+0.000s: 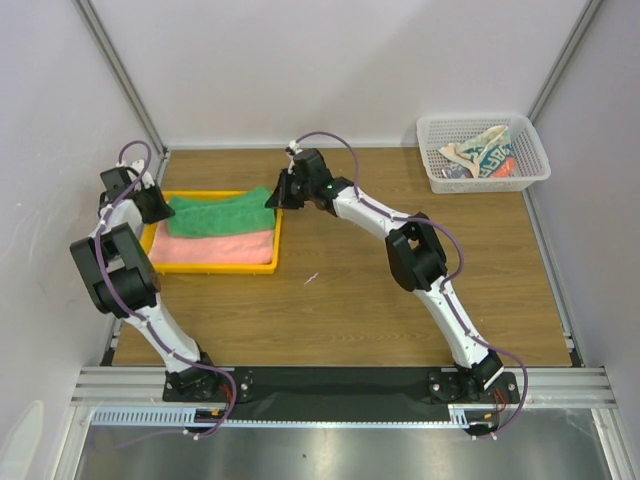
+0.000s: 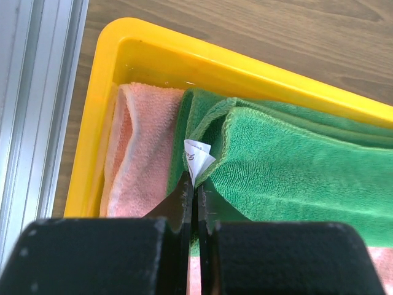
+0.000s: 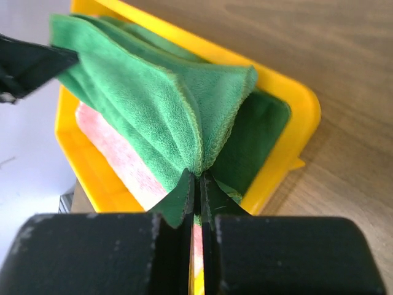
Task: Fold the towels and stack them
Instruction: Neatly place the folded towel into the bin
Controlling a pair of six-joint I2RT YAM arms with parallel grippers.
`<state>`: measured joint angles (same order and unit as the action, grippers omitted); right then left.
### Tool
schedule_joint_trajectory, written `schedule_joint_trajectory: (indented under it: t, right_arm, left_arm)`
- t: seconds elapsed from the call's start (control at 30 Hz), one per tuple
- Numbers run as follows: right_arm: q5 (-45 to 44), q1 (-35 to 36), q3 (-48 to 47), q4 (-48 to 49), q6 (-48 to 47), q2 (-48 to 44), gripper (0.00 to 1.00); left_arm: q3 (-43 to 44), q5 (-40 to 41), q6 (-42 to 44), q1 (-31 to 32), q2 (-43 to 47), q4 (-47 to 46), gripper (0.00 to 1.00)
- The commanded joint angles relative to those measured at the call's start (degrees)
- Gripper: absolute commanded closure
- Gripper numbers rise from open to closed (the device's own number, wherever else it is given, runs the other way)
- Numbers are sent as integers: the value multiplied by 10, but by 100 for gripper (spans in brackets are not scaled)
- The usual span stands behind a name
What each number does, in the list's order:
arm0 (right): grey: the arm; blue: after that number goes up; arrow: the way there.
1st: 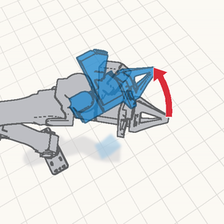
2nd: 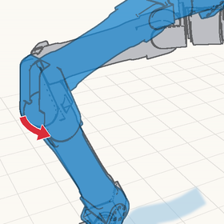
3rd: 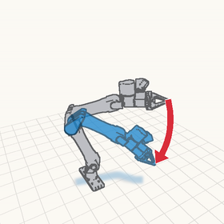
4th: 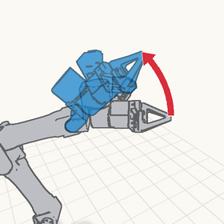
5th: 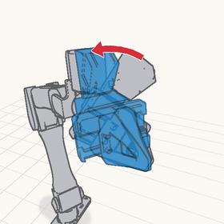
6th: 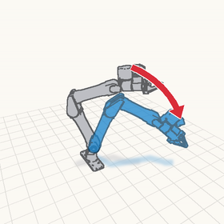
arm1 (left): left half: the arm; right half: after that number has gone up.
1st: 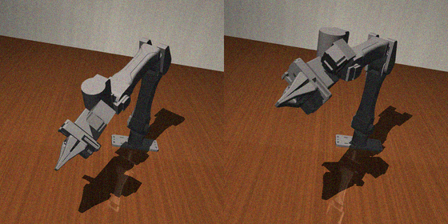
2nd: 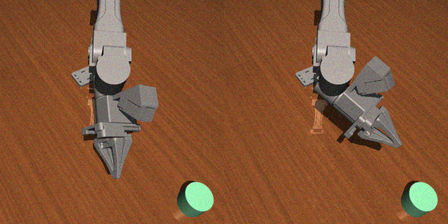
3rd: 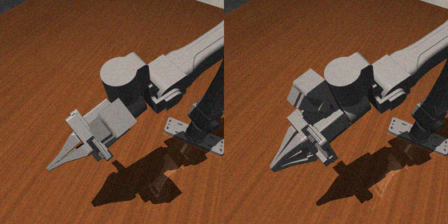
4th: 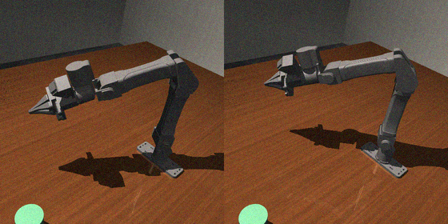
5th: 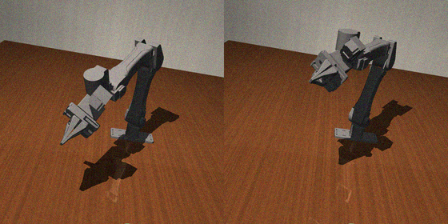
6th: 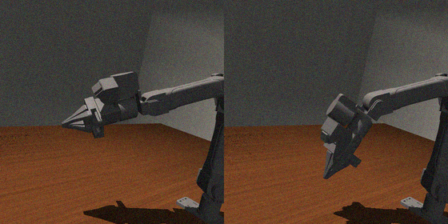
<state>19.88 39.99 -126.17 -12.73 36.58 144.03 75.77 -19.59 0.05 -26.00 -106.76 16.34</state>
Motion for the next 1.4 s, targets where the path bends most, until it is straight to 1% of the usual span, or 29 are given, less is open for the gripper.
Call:
schedule_joint_trajectory:
  t: [0.0,0.03,0.1,0.13,0.17,0.2,0.23,0.27,0.3,0.37,0.43,0.53,0.6,0.67,0.7,0.77,0.8,0.83,0.87,0.9,0.93,0.97,1.0,1.03,1.1,1.13,1.17,1.27,1.37]
  right_arm:
    - [-34,-3,-32,-15,-19,0,100]
    - [-34,-3,-34,-18,-21,0,93]
    - [-27,-5,-38,-25,-25,2,82]
    - [-24,-4,-47,-30,-27,3,79]
    - [-15,-3,-51,-34,-29,2,75]
    - [-14,-4,-56,-45,-35,4,70]
    - [-12,-4,-58,-49,-38,0,58]
    - [-11,-5,-63,-54,-41,-1,51]
    - [-11,-4,-67,-67,-51,-3,43]
    - [-19,-5,-78,-82,-61,-10,36]
    - [-26,-8,-83,-98,-70,-18,31]
    - [-46,-18,-94,-109,-69,-37,29]
    - [-54,-32,-104,-120,-61,-51,28]
    - [-55,-54,-103,-129,-45,-70,27]
    - [-56,-62,-101,-135,-40,-77,25]
    - [-50,-80,-83,-147,-33,-98,24]
    - [-50,-102,-70,-150,-32,-128,23]
    - [-51,-111,-33,-152,-33,-145,22]
    - [-50,-124,-13,-151,-36,-161,22]
    - [-50,-147,13,-150,-41,-201,21]
    - [-50,-158,55,-151,-44,-219,21]
    - [-55,-170,81,-151,-48,-242,21]
    - [-56,-181,104,-150,-60,-261,20]
    - [-63,-205,152,-150,-64,-302,20]
    - [-69,-227,194,-149,-73,-338,20]
    - [-69,-248,216,-150,-74,-372,20]
    - [-70,-261,252,-149,-76,-385,20]
    - [-67,-296,321,-142,-76,-441,19]
    - [-63,-320,355,-140,-78,-475,19]
  left_arm:
    - [35,35,11,1,-17,-26,100]
    - [39,39,14,5,-21,-24,98]
    - [48,49,15,8,-27,-11,93]
    - [52,47,11,9,-28,-6,79]
    - [57,46,9,10,-28,0,70]
    - [62,44,8,10,-26,5,62]
    - [74,38,9,13,-24,10,53]
    - [81,38,10,15,-20,18,50]
    - [91,39,12,21,-10,22,48]
    - [99,50,16,27,5,31,45]
    - [111,61,19,37,29,38,43]
    - [127,87,7,49,61,55,40]
    - [126,62,-13,65,82,63,39]
    - [106,55,-49,88,122,46,36]
    - [78,60,-61,119,133,37,35]
    - [49,77,-105,155,161,10,33]
    - [20,94,-122,191,166,0,32]
    - [6,104,-157,208,168,-9,32]
    - [-7,117,-173,225,167,-27,33]
    - [-25,129,-188,254,164,-33,33]
    - [-32,138,-214,273,161,-39,32]
    - [-37,146,-225,285,156,-49,33]
    - [-44,168,-234,311,147,-53,33]
    - [-47,174,-252,321,139,-65,33]
    - [-60,172,-266,342,119,-82,33]
    - [-64,173,-285,349,112,-100,33]
    - [-69,171,-293,353,106,-108,33]
    - [-78,157,-322,364,67,-138,34]
    - [-78,167,-330,379,36,-155,34]
